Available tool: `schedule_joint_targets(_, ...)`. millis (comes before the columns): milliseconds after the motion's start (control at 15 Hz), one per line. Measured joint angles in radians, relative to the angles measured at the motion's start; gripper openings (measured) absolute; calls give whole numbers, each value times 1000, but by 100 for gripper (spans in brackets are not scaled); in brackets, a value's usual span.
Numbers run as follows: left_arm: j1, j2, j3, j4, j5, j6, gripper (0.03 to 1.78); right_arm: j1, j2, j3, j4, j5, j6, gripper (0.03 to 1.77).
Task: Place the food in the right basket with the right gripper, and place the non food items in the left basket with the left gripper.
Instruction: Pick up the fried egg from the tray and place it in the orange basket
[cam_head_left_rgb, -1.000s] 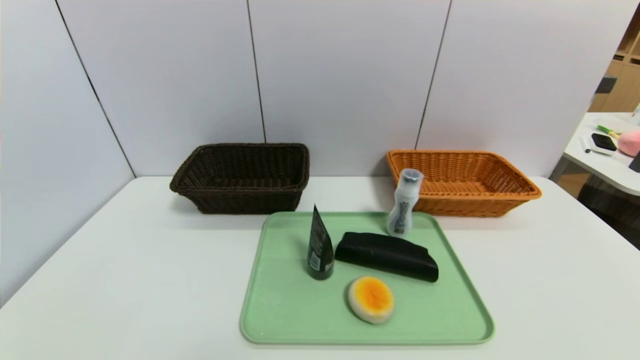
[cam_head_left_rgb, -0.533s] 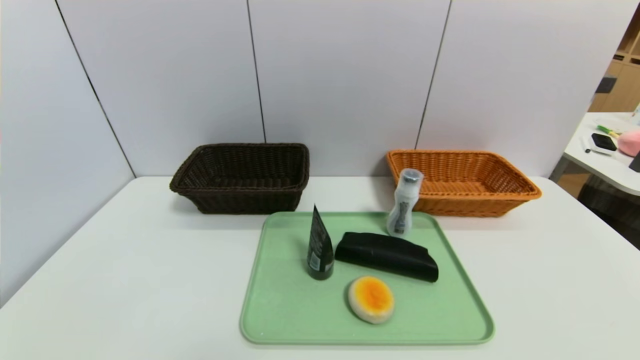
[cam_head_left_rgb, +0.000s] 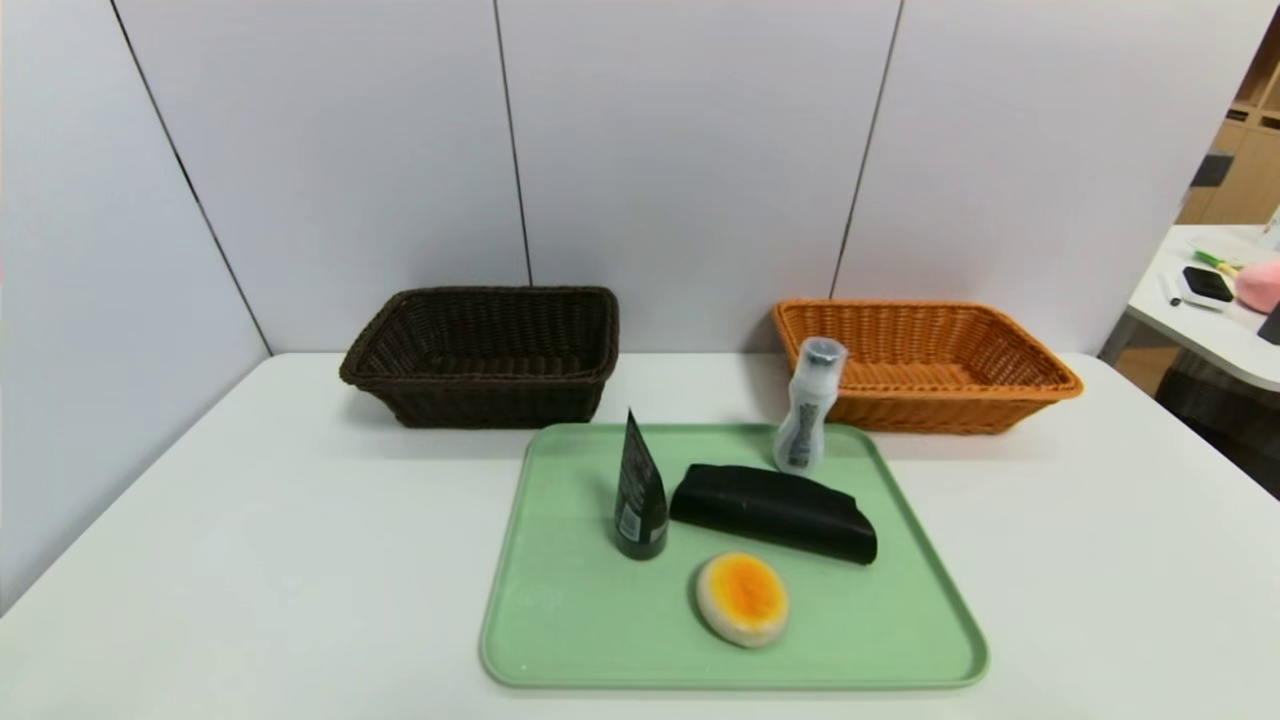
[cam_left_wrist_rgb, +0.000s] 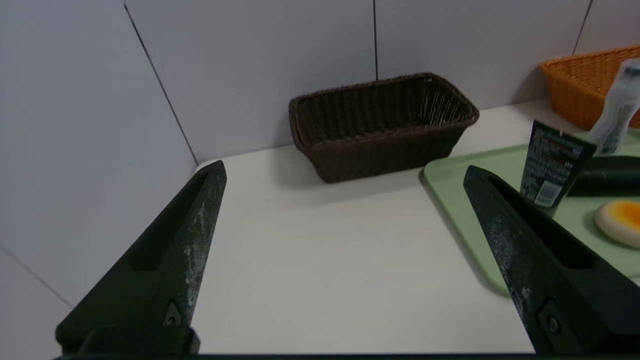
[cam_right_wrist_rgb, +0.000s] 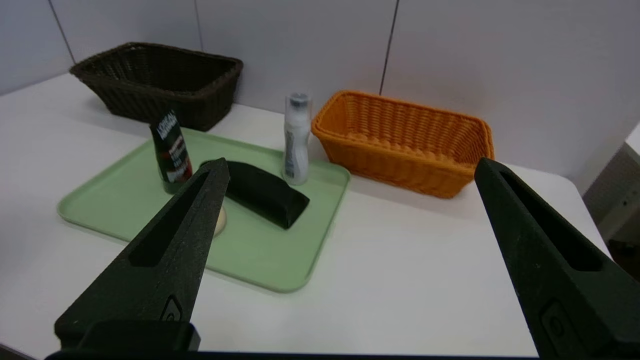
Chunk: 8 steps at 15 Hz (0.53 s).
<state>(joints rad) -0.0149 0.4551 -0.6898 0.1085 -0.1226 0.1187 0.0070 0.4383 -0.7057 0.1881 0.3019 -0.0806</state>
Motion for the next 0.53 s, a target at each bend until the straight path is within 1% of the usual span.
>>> schedule_joint_targets(133, 0, 168, -167, -15, -24, 2, 169, 5, 163, -172, 7, 49, -16, 170)
schedule_joint_targets(267, 0, 331, -309, -10, -37, 7, 169, 36, 335, -354, 25, 66, -25, 170)
schedule_joint_targets(333, -1, 409, -360, -3, -39, 9, 169, 73, 425, -449, 47, 59, -26, 170)
schedule_joint_targets(400, -3, 469, -393, 2, -40, 13, 169, 128, 504, -528, 76, 42, -24, 170)
schedule_joint_targets(467, -8, 525, -413, 5, -40, 25, 169, 204, 571, -589, 103, 13, -18, 170)
schedule_joint_targets(533, -17, 576, -424, 9, -39, 51, 169, 294, 647, -638, 125, -33, -8, 170)
